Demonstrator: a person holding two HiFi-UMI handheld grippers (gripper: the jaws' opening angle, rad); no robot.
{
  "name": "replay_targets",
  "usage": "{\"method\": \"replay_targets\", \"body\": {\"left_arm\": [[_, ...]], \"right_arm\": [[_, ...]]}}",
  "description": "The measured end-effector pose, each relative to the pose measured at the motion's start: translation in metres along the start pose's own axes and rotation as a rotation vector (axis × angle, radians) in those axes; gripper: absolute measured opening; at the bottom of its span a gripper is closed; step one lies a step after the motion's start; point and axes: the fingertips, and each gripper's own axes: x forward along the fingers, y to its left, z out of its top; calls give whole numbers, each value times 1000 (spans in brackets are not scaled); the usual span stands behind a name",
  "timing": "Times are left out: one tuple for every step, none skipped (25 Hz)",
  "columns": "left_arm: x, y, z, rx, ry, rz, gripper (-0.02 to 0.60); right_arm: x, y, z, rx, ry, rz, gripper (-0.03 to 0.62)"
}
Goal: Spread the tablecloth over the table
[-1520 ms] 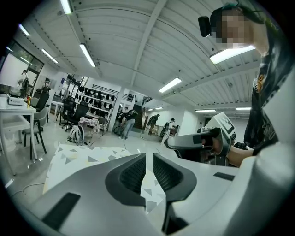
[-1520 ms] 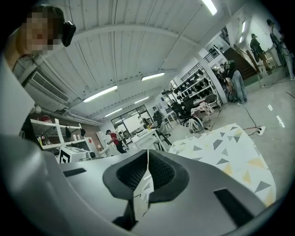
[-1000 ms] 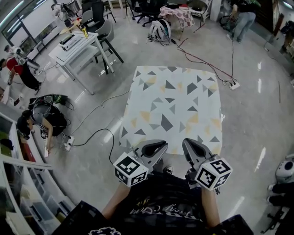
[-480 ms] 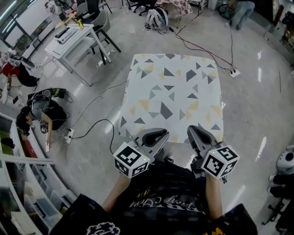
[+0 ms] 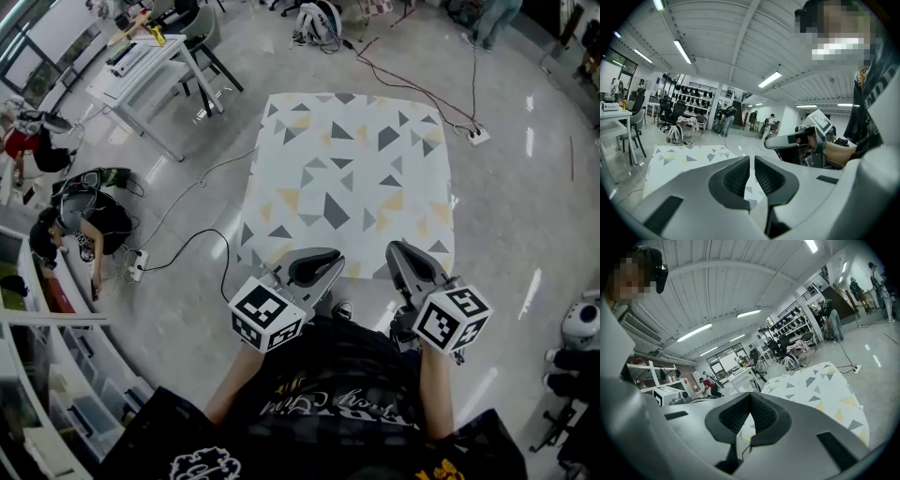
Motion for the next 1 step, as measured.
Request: {"method": "replay_targets", "body": {"left_arm": [[1,0,-1,1,2,0,46]], "right_arm": [[1,-1,0,1,2,-1,14]]}}
